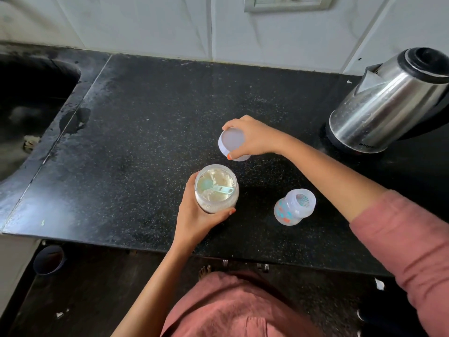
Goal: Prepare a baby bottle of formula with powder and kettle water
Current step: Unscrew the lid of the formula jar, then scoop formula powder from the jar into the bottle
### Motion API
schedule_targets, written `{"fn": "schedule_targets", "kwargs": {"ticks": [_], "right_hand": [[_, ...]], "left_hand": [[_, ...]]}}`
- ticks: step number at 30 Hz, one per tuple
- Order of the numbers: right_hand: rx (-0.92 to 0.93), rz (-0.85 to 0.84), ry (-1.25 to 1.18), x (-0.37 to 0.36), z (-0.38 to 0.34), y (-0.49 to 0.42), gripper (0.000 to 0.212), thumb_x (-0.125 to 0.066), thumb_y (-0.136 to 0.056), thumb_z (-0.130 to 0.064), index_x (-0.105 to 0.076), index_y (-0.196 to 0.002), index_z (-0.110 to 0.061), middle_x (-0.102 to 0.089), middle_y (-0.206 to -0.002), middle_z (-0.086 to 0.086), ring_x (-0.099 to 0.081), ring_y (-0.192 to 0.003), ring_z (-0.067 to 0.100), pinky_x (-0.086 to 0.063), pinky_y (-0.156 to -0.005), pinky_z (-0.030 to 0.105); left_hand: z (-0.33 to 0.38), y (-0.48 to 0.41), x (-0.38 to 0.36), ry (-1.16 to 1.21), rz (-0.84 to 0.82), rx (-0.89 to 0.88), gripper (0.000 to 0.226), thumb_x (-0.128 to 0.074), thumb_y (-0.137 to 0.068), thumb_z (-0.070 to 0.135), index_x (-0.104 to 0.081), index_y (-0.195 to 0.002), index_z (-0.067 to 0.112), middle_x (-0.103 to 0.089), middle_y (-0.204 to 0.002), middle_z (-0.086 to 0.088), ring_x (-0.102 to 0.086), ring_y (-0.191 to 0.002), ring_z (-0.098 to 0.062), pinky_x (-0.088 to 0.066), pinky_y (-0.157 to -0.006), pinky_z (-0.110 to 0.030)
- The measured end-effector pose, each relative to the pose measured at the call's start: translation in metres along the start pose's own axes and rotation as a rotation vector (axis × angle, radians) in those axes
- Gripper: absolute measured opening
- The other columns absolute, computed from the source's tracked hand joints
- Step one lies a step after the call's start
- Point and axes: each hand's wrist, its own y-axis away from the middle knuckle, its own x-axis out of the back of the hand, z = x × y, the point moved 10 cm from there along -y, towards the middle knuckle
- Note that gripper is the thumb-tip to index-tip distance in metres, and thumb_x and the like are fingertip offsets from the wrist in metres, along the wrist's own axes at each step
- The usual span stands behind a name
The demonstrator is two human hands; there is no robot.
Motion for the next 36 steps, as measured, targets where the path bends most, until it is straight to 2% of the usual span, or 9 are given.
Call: {"fn": "schedule_targets", "kwargs": {"ticks": [4, 9, 15, 20, 23, 25, 29, 32, 36], "right_hand": [[0.022, -0.076, 0.158, -0.027, 0.01, -0.026, 0.071, -0.073, -0.074, -0.025, -0.036, -0.134, -0.024, -0.03, -0.137, 0.009, -0.027, -0.129, 0.03, -0.036, -0.1, 0.043], [0.072, -0.125, 0.237, -0.048, 0.012, -0.046, 0.073, -0.073, -0.075, -0.024, -0.033, -0.136, -0.022, -0.03, -0.136, 0.008, -0.027, -0.129, 0.029, -0.038, -0.1, 0.044], [0.079, -0.138, 0.305, -0.057, 0.014, -0.057, 0.075, -0.073, -0.075, -0.027, -0.033, -0.138, -0.021, -0.031, -0.136, 0.007, -0.027, -0.13, 0.027, -0.04, -0.097, 0.044], [0.073, -0.157, 0.288, -0.052, 0.011, -0.051, 0.087, -0.075, -0.072, -0.033, -0.025, -0.143, -0.02, -0.027, -0.143, 0.006, -0.024, -0.134, 0.027, -0.035, -0.104, 0.047], [0.111, -0.009, 0.161, -0.023, -0.006, -0.035, 0.065, -0.073, -0.075, -0.027, -0.043, -0.132, -0.017, -0.04, -0.135, 0.006, -0.042, -0.123, 0.023, -0.042, -0.097, 0.042], [0.12, 0.141, 0.05, 0.004, -0.018, -0.016, 0.037, -0.069, -0.079, -0.019, -0.058, -0.114, -0.013, -0.055, -0.116, 0.005, -0.057, -0.1, 0.019, -0.048, -0.089, 0.04], [0.121, 0.278, -0.101, 0.034, -0.042, 0.035, 0.006, -0.064, -0.081, -0.009, -0.068, -0.085, -0.013, -0.065, -0.082, -0.003, -0.054, -0.065, 0.001, -0.048, -0.069, 0.016], [0.132, 0.176, -0.088, 0.02, -0.062, 0.066, 0.008, -0.064, -0.08, -0.012, -0.069, -0.079, -0.019, -0.06, -0.07, -0.012, -0.053, -0.059, -0.003, -0.044, -0.06, 0.009], [0.068, 0.07, 0.183, -0.011, -0.072, 0.083, 0.013, -0.058, -0.085, -0.025, -0.067, -0.093, -0.021, -0.058, -0.084, -0.006, -0.059, -0.082, 0.017, -0.037, -0.069, 0.028]], "left_hand": [[-0.002, 0.0, 0.0, 0.002, 0.004, -0.005, 0.078, -0.078, -0.049, 0.045, -0.038, -0.116, 0.045, -0.05, -0.115, 0.029, -0.047, -0.108, 0.014, -0.034, -0.085, -0.001], [-0.003, 0.0, 0.0, 0.01, 0.001, 0.003, 0.078, -0.077, -0.049, 0.045, -0.038, -0.116, 0.045, -0.045, -0.113, 0.044, -0.045, -0.108, 0.017, -0.033, -0.085, 0.0], [-0.005, -0.001, 0.0, 0.026, 0.006, 0.006, 0.078, -0.078, -0.049, 0.045, -0.039, -0.117, 0.043, -0.049, -0.116, 0.033, -0.047, -0.11, 0.012, -0.034, -0.087, -0.002], [-0.006, -0.001, -0.001, 0.026, 0.004, 0.011, 0.079, -0.078, -0.048, 0.046, -0.039, -0.117, 0.044, -0.048, -0.115, 0.036, -0.047, -0.11, 0.014, -0.034, -0.086, -0.001], [-0.006, -0.001, -0.001, 0.022, -0.001, 0.015, 0.08, -0.078, -0.048, 0.046, -0.038, -0.118, 0.044, -0.048, -0.116, 0.039, -0.046, -0.111, 0.013, -0.033, -0.087, -0.001], [-0.006, -0.001, -0.001, 0.026, -0.004, 0.018, 0.08, -0.078, -0.048, 0.046, -0.038, -0.117, 0.044, -0.047, -0.114, 0.042, -0.046, -0.11, 0.014, -0.033, -0.086, -0.001], [-0.005, 0.0, -0.001, 0.028, -0.006, 0.019, 0.079, -0.078, -0.049, 0.046, -0.037, -0.116, 0.046, -0.048, -0.113, 0.042, -0.046, -0.109, 0.015, -0.033, -0.086, 0.0], [-0.003, 0.0, -0.001, 0.038, -0.003, 0.014, 0.078, -0.079, -0.049, 0.045, -0.038, -0.116, 0.046, -0.049, -0.114, 0.038, -0.048, -0.109, 0.013, -0.035, -0.086, -0.002], [-0.003, 0.001, -0.001, 0.073, 0.0, 0.014, 0.077, -0.08, -0.05, 0.039, -0.039, -0.116, 0.045, -0.054, -0.113, 0.031, -0.051, -0.107, 0.01, -0.038, -0.084, -0.004]]}}
